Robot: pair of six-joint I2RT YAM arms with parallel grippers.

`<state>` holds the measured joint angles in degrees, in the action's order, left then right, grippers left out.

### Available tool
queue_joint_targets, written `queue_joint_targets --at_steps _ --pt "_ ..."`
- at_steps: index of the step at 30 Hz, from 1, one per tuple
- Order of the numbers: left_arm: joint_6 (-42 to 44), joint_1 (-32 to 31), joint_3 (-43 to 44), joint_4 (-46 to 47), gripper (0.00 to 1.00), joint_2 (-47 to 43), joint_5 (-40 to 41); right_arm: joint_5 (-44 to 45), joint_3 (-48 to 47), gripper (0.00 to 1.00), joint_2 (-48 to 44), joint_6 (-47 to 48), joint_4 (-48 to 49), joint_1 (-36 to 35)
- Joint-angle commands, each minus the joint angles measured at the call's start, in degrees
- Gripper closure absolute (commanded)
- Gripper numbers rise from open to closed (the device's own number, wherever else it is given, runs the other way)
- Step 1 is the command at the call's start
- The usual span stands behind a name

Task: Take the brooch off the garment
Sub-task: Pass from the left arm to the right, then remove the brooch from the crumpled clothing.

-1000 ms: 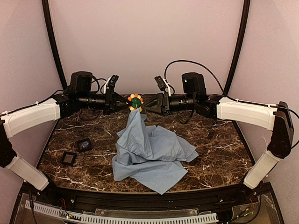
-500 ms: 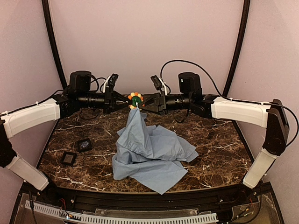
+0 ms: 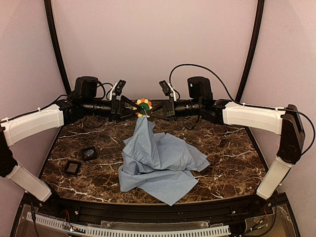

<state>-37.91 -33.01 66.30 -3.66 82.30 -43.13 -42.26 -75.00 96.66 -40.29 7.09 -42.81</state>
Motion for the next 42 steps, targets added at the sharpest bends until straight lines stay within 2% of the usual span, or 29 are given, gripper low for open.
queue_joint_targets --at_steps 1,4,8,11,13,17,18,19,21,23,25,33,42 --pt "8.73 -0.38 0.18 -9.43 0.17 -1.36 3.10 3.92 -2.54 1.00 -0.60 3.09 -4.37 -0.09" --pt "12.65 -1.42 -0.82 -13.08 0.09 -2.43 5.47 4.61 -2.82 1.00 -0.60 3.36 -5.30 -0.09" --pt "17.61 -3.98 -0.05 -18.66 0.07 -2.35 9.55 5.98 -3.43 1.00 -0.51 3.74 -6.80 -0.13" --pt "18.82 -5.52 0.77 -19.59 0.08 -1.56 11.50 6.83 -4.05 1.00 -0.51 4.65 -9.01 -0.08" --pt "19.59 -6.31 1.75 -20.49 0.14 -0.50 11.96 7.22 -4.45 1.00 -0.51 5.37 -10.50 -0.11" --pt "20.81 -7.54 3.89 -21.76 0.35 1.91 11.84 8.27 -5.35 1.00 -0.60 6.91 -13.32 -0.17" --pt "20.84 -7.97 4.17 -21.50 0.47 2.26 11.80 8.44 -5.48 1.00 -0.64 7.24 -13.78 -0.17" --pt "20.81 -8.13 4.66 -21.36 0.53 2.82 11.70 8.58 -5.55 1.00 -0.68 7.51 -14.30 -0.17" --pt "20.38 -8.35 5.12 -20.87 0.78 3.21 11.87 8.87 -5.80 1.00 -0.74 8.12 -15.50 -0.17" --pt "19.95 -8.38 5.12 -20.25 0.92 2.97 13.05 9.38 -6.09 1.00 -0.73 9.24 -17.50 -0.29" --pt "19.41 -8.38 4.72 -19.60 0.98 2.36 14.40 10.06 -6.08 1.00 -1.04 10.69 -19.50 -0.39" --pt "16.73 -8.25 2.34 -17.71 0.99 0.06 18.28 13.60 -5.43 1.00 -2.74 15.96 -27.01 -0.60" --pt "15.88 -8.23 3.01 -17.90 0.99 0.80 19.58 15.35 -4.97 1.00 -3.24 19.01 -30.49 -0.74"
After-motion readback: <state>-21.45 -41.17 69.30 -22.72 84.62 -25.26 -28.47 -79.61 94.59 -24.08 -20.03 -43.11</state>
